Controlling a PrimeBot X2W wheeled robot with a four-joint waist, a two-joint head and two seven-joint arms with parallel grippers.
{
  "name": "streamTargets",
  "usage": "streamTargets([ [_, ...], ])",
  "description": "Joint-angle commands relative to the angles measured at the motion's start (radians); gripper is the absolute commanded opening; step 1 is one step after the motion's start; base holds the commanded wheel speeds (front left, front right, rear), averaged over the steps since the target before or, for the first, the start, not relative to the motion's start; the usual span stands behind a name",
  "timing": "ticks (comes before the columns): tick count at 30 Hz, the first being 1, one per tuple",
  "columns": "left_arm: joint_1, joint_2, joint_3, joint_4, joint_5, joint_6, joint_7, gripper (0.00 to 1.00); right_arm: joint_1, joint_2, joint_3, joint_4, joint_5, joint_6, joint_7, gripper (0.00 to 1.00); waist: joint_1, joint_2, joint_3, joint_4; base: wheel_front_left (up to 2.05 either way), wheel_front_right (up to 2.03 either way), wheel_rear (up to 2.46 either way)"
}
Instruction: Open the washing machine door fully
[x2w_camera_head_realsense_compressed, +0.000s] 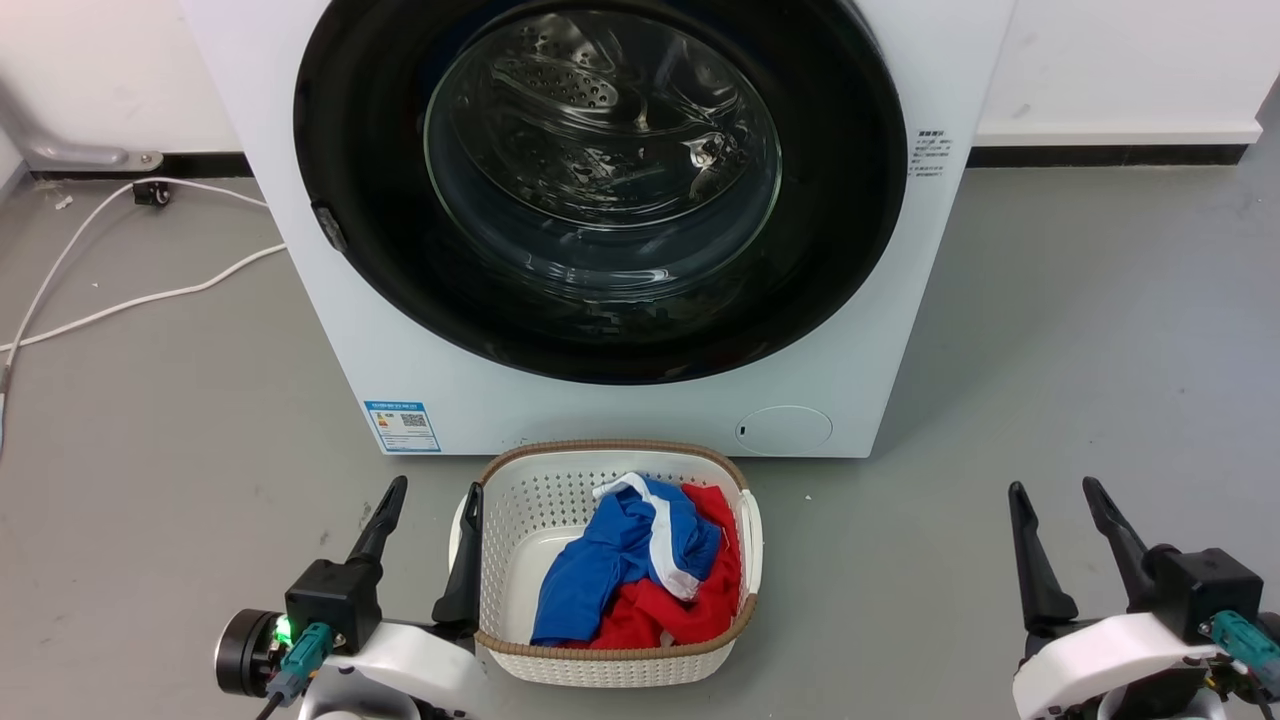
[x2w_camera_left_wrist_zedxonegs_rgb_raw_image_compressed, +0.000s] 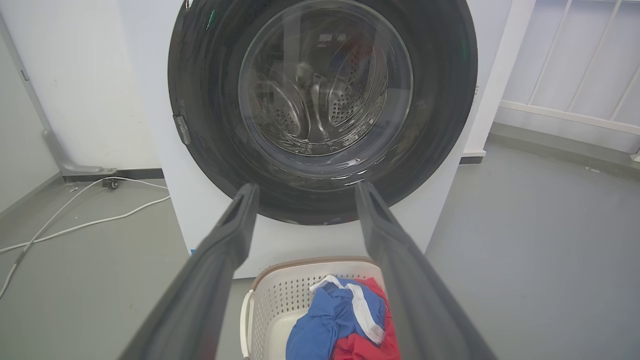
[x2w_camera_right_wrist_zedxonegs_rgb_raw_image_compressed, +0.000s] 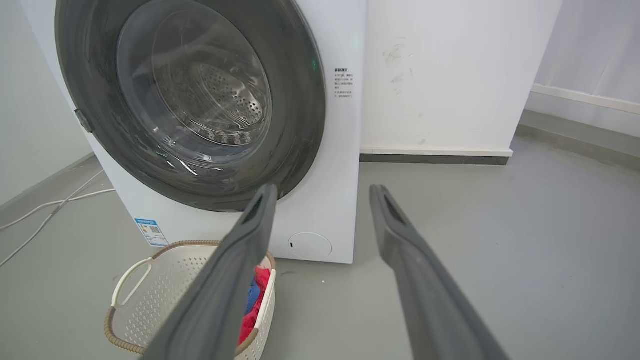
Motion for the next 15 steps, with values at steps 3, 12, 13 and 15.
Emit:
streamTargets([
  [3,-0.013,-0.001,0.003,0.001,0.002,-0.001,-0.003,1.0,-0.006,0.004,-0.003,0.005,0.027,0.0,0.013,0.0,0.0,0.0,0.0,0.0,0.0,0.0,0.0],
  [12,-0.015,-0.004,0.008,-0.002,0.003,0.0,-0.003,1.0,-0.032,0.004,-0.001,0.034,0.71,0.0,0.075,0.0,0.0,0.0,-0.004,-0.001,0.0,0.0,0.0],
  [13,-0.015,-0.004,0.008,-0.002,0.002,-0.001,-0.003,1.0,-0.034,0.004,0.001,0.029,0.838,0.0,0.086,0.0,0.0,0.0,-0.004,-0.002,0.0,0.0,0.0],
  [15,-0.014,-0.004,0.008,-0.002,0.003,-0.001,-0.003,1.0,-0.037,0.002,-0.005,0.021,0.979,0.0,0.096,0.0,0.0,0.0,-0.005,-0.002,0.0,0.0,0.0],
])
